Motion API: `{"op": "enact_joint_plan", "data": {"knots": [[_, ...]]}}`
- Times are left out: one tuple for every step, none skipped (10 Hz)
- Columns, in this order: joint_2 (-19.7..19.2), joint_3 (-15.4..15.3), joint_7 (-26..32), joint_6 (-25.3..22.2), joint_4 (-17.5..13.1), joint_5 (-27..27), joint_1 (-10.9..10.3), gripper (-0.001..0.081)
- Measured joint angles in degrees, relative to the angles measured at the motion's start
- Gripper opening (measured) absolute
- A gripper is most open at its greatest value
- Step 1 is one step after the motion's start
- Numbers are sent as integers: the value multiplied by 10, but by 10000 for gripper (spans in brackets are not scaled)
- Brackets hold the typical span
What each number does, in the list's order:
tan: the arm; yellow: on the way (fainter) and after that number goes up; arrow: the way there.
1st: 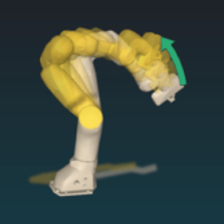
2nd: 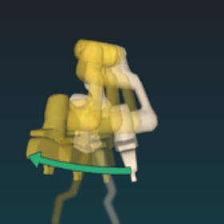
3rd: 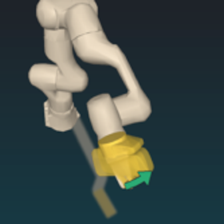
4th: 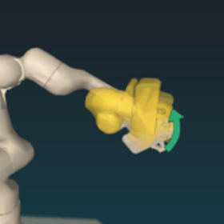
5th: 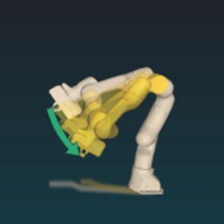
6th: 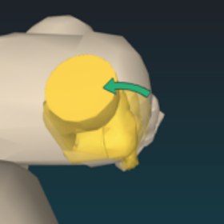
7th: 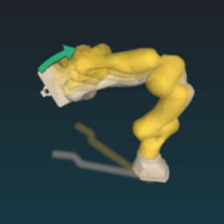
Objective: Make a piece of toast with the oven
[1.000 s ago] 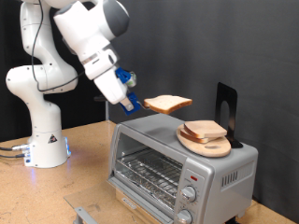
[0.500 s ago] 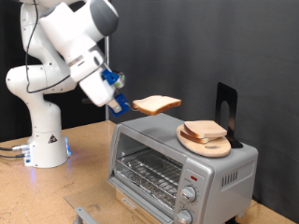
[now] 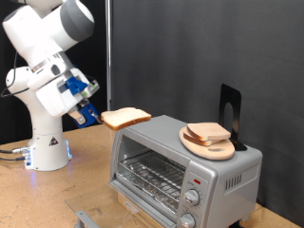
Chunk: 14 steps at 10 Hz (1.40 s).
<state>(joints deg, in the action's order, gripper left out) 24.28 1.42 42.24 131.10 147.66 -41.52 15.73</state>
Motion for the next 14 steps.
{"op": "enact_joint_plan", "data": {"knots": [[0, -1, 0, 0, 0, 0, 0, 394], [0, 0, 3, -5, 1, -4, 0, 394], [-1, 2, 10, -7, 4, -5, 0, 394], [-4, 2, 12, -5, 12, 6, 3, 394], [-11, 2, 12, 13, 22, 17, 6, 394], [-26, 2, 14, 44, 34, 21, 9, 394], [-46, 2, 20, 75, 43, 21, 10, 394], [-70, 2, 28, 101, 47, 21, 10, 394], [-95, 2, 41, 123, 47, 14, 10, 394], [-116, 2, 59, 141, 47, 1, 10, 394], [-133, 2, 80, 151, 45, -19, 9, 394], [-145, 2, 99, 157, 43, -40, 7, 394], [-152, 2, 116, 158, 41, -55, 6, 394], [-154, 2, 128, 158, 39, -62, 6, 394]]}}
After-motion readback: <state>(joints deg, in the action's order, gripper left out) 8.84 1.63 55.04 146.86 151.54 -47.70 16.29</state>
